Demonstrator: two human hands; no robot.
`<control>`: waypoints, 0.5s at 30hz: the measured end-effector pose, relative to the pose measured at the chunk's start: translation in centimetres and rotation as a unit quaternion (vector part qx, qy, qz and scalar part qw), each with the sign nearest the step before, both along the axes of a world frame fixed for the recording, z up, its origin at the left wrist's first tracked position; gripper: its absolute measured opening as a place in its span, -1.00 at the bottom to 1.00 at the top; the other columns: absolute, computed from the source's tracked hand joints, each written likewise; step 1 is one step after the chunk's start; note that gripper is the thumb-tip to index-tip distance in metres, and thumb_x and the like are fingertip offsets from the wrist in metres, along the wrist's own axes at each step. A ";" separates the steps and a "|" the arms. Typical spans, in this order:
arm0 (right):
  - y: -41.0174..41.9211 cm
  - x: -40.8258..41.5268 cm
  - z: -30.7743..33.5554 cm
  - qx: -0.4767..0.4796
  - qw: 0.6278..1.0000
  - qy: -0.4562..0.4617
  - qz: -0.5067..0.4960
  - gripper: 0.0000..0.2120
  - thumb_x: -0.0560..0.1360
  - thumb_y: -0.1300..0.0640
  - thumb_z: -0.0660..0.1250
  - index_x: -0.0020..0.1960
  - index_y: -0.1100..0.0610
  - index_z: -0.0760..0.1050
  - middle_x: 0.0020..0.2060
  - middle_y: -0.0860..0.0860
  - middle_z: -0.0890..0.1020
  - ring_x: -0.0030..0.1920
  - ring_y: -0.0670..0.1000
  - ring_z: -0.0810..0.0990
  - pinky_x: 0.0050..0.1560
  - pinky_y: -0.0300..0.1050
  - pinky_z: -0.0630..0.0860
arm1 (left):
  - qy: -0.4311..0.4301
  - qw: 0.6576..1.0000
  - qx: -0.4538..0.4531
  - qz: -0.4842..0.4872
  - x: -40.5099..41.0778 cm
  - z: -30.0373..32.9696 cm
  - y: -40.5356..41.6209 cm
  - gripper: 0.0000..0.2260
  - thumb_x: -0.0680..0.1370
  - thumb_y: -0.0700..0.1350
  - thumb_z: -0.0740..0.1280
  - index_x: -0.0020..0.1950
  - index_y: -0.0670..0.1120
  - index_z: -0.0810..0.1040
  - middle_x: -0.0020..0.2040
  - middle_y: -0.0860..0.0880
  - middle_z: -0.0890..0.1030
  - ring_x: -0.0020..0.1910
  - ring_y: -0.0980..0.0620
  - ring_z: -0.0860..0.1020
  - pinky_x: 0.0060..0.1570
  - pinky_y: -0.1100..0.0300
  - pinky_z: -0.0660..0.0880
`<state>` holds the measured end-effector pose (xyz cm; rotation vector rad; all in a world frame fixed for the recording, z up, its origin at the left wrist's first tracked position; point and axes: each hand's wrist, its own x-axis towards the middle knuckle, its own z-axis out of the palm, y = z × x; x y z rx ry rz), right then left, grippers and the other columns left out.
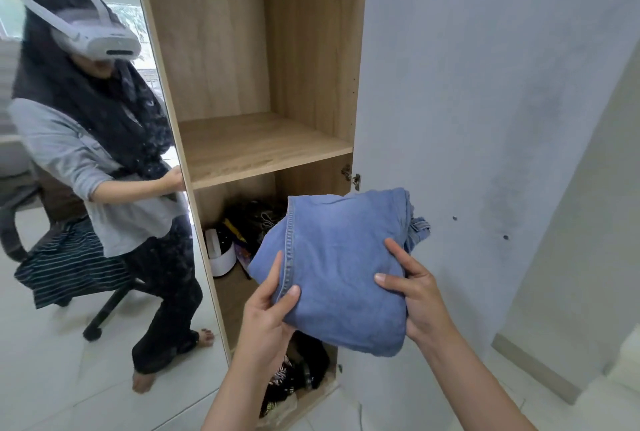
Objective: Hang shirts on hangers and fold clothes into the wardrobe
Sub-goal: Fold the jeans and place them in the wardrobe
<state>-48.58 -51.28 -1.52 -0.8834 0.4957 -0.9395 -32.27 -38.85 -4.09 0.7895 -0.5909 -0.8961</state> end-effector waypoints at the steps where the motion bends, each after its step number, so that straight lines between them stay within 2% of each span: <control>1: -0.3 0.1 0.5 -0.006 1.000 -0.005 0.002 -0.51 0.17 0.48 0.39 -0.02 0.04 0.69 0.08 0.03 0.67 0.03 0.09 0.66 -0.13 -0.04 0.64 | -0.022 1.000 -0.015 0.000 0.1 0.7 -0.1 -0.35 0.23 -0.10 0.59 0.28 0.17 0.50 0.32 0.05 0.52 0.28 -0.01 0.51 0.20 -0.04 0.49; 3: -0.7 0.2 1.5 -0.012 1.000 -0.012 0.003 -0.48 0.21 0.50 0.38 0.05 0.05 0.66 0.08 0.02 0.67 0.03 0.10 0.67 -0.12 -0.03 0.64 | -0.053 0.998 -0.037 0.002 0.1 2.0 -0.2 -0.23 0.17 -0.02 0.63 0.33 0.19 0.45 0.33 0.07 0.51 0.28 0.03 0.51 0.09 0.06 0.55; 4: -0.9 0.3 2.0 -0.014 1.000 -0.015 0.004 -0.47 0.23 0.50 0.37 0.08 0.06 0.65 0.07 0.02 0.68 0.03 0.10 0.67 -0.12 -0.01 0.63 | -0.071 0.996 -0.046 0.007 0.3 2.6 -0.3 -0.24 0.17 -0.01 0.62 0.34 0.18 0.45 0.33 0.07 0.51 0.28 0.05 0.50 0.06 0.12 0.56; 5: -1.1 0.5 2.4 -0.018 1.000 -0.018 0.006 -0.46 0.24 0.50 0.37 0.11 0.07 0.63 0.06 0.02 0.68 0.03 0.11 0.67 -0.11 0.00 0.63 | -0.092 0.994 -0.051 0.011 0.4 3.2 -0.3 -0.32 0.23 -0.03 0.60 0.32 0.15 0.48 0.33 0.06 0.51 0.29 0.05 0.49 0.09 0.14 0.54; 7: -1.3 0.9 3.3 -0.024 0.999 -0.027 0.007 -0.43 0.22 0.49 0.37 0.15 0.08 0.61 0.06 0.03 0.68 0.03 0.12 0.67 -0.08 0.03 0.61 | -0.135 0.989 -0.047 0.025 0.7 4.3 -0.5 -0.62 0.41 -0.19 0.46 0.19 0.10 0.60 0.29 0.03 0.55 0.32 0.02 0.47 0.23 0.05 0.47; 8: -1.4 1.0 3.8 -0.029 0.999 -0.032 0.007 -0.43 0.22 0.49 0.37 0.16 0.08 0.60 0.06 0.04 0.68 0.04 0.12 0.66 -0.06 0.03 0.60 | -0.143 0.988 -0.044 0.033 1.0 4.8 -0.6 -0.68 0.46 -0.27 0.38 0.11 0.08 0.65 0.25 0.02 0.58 0.31 -0.01 0.47 0.29 -0.02 0.42; 10: -1.9 1.4 4.6 -0.045 0.998 -0.039 0.009 -0.42 0.22 0.49 0.37 0.16 0.08 0.60 0.07 0.05 0.68 0.05 0.12 0.66 -0.03 0.04 0.60 | -0.139 0.988 -0.045 0.041 1.2 5.8 -0.8 -0.66 0.47 -0.31 0.28 0.06 0.07 0.68 0.22 0.04 0.60 0.28 0.02 0.50 0.31 -0.06 0.40; 13: -2.6 2.2 6.0 -0.061 0.997 -0.046 0.015 -0.42 0.19 0.47 0.39 0.15 0.06 0.61 0.06 0.04 0.68 0.04 0.12 0.67 -0.09 0.01 0.62 | -0.114 0.991 -0.056 0.050 1.1 7.4 -1.2 -0.66 0.42 -0.24 0.32 0.09 0.11 0.65 0.22 0.13 0.58 0.26 0.06 0.52 0.18 -0.04 0.50; 15: -3.3 3.0 6.8 -0.071 0.996 -0.052 0.022 -0.43 0.19 0.47 0.39 0.12 0.06 0.63 0.06 0.05 0.68 0.03 0.12 0.67 -0.11 0.00 0.62 | -0.113 0.989 -0.067 0.066 1.5 8.0 -1.7 -0.63 0.40 -0.23 0.33 0.10 0.14 0.64 0.18 0.17 0.60 0.18 0.04 0.57 -0.01 0.01 0.61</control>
